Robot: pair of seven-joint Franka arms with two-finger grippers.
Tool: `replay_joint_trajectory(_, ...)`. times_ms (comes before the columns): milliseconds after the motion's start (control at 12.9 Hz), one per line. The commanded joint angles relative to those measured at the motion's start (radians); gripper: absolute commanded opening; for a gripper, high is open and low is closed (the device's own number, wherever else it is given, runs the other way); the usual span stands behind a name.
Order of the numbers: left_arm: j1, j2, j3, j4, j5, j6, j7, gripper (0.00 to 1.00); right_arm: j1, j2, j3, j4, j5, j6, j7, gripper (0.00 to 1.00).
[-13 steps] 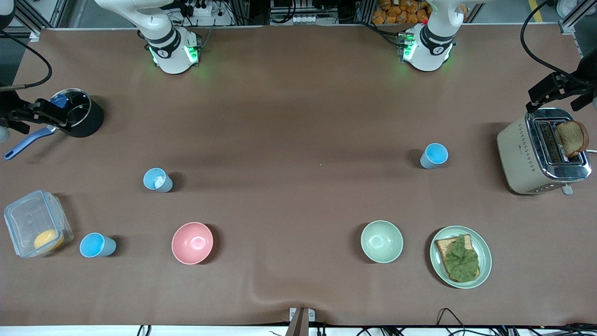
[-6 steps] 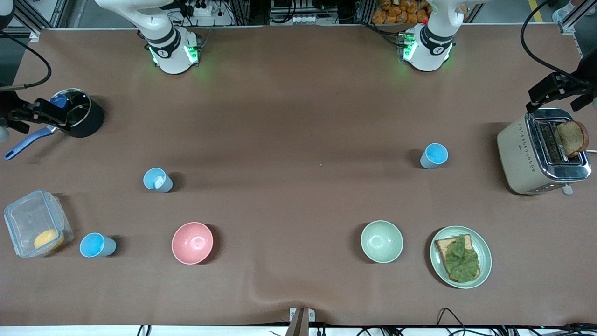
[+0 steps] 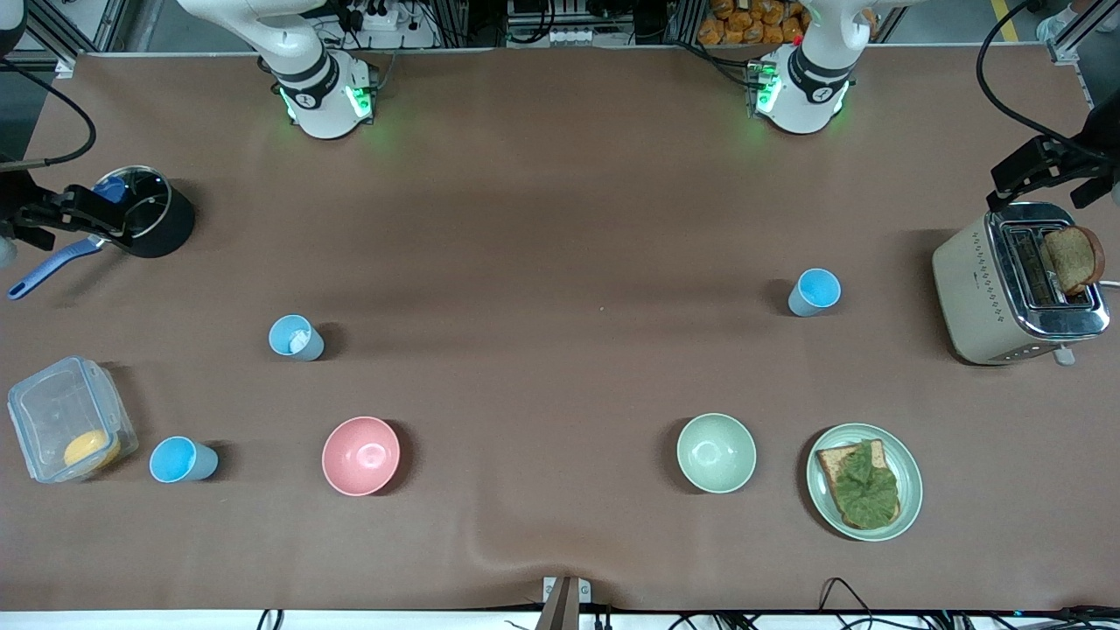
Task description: Stack blue cups with both arms
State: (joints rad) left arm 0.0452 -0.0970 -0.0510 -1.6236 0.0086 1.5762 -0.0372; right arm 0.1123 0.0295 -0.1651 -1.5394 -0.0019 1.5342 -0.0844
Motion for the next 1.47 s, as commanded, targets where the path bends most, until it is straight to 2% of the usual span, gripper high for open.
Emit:
replay_joint_trajectory(0, 0.010, -0.003, -0.007, 0.014, -0.001, -0.016, 0.000, 1.00, -0.010, -0.005, 0.003, -0.008, -0.001, -0.005, 0.008, 1.00)
replay_joint_trajectory(849, 0.010, -0.004, -0.007, 0.014, 0.001, -0.016, 0.000, 1.00, -0.014, 0.030, 0.003, -0.018, -0.003, -0.031, 0.005, 1.00)
replay_joint_trajectory(1158, 0.010, -0.004, -0.007, 0.014, 0.001, -0.016, 0.002, 1.00, -0.063, 0.154, 0.004, -0.060, 0.002, -0.030, -0.001, 1.00)
replay_joint_trajectory(1313, 0.010, -0.003, -0.007, 0.014, -0.001, -0.016, 0.000, 1.00, -0.081, 0.217, 0.004, -0.088, 0.010, 0.041, -0.018, 1.00)
replay_joint_trajectory(1390, 0.010, -0.003, -0.007, 0.014, -0.001, -0.016, 0.000, 1.00, -0.082, 0.231, 0.004, -0.137, 0.017, 0.100, -0.023, 1.00)
